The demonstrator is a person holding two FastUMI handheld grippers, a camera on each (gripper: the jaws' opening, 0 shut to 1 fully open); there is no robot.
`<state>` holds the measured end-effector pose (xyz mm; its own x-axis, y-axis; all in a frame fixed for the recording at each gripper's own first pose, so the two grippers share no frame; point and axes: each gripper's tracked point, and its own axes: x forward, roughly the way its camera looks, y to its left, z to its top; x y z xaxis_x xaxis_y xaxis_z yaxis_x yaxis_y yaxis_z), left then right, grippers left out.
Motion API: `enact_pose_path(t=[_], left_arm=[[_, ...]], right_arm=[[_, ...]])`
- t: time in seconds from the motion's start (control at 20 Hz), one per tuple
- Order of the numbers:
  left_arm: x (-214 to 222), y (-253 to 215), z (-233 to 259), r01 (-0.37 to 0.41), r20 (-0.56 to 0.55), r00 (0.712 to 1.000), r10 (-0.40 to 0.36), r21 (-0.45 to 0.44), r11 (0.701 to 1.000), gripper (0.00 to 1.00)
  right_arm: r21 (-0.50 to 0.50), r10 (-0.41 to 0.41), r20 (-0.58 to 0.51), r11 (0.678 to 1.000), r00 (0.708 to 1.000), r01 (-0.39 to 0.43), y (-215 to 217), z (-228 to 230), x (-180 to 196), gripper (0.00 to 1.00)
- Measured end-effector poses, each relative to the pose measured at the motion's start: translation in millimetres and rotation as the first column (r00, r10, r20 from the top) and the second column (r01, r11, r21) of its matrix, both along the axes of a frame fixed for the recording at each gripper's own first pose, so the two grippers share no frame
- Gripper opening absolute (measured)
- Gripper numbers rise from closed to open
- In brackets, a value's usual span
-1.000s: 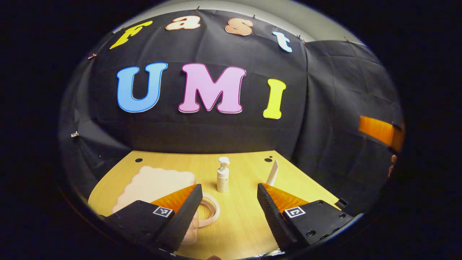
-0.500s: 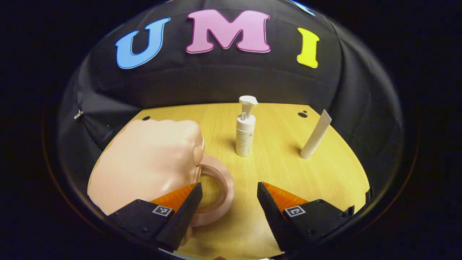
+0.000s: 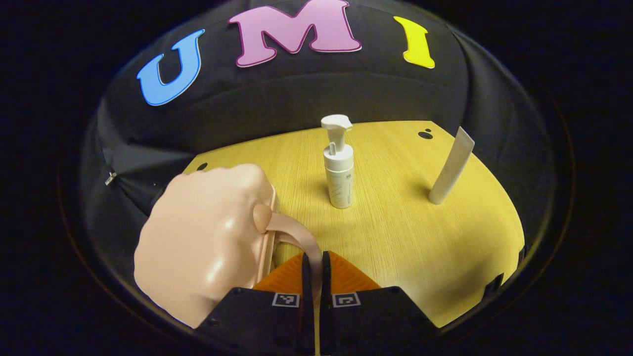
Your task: First open the suitcase, pack the skin care products into it, and then close the suitcase.
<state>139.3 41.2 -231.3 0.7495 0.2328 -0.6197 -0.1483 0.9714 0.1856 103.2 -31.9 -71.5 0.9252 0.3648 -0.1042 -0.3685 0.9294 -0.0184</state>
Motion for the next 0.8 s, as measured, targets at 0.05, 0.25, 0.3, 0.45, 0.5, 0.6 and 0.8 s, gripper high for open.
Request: enact_pose_path(t=[0.05,0.25,0.3,0.45,0.5,0.6,0.8], left_arm=[[-1.0,4.5,22.5,0.009,0.027,1.000,-0.009,-0.011,1.000,0.09],[-14.6,35.5,106.4,0.044,0.118,0.992,-0.037,-0.059,0.997,0.09],[-19.5,49.2,125.7,0.043,0.137,0.990,-0.031,-0.087,0.995,0.09],[-37.6,107.3,179.0,0.019,0.187,0.982,0.010,-0.151,0.988,0.09],[-40.2,128.5,191.0,0.013,0.201,0.980,0.014,-0.132,0.991,0.09],[-47.0,182.2,211.3,-0.013,0.219,0.975,0.030,-0.080,0.997,0.10],[-62.3,297.5,232.0,-0.101,0.246,0.964,0.101,-0.010,0.995,0.09]], right_arm=[[0.005,-0.007,-0.008,1.000,1.000,0.007,2.1,-3.1,1.2,0.97],[0.001,-0.043,-0.004,0.999,0.999,0.043,18.7,-5.4,9.7,0.97],[0.001,-0.053,0.001,0.999,0.999,0.053,25.6,-1.6,11.9,0.98],[0.054,-0.073,0.034,0.996,0.997,0.071,50.9,21.4,17.3,0.97],[0.064,-0.077,0.032,0.995,0.997,0.075,60.9,24.1,20.2,0.97],[0.059,-0.085,0.016,0.995,0.996,0.084,77.7,23.7,23.9,0.98],[0.063,-0.099,0.016,0.993,0.995,0.098,106.5,28.7,24.4,0.97]])
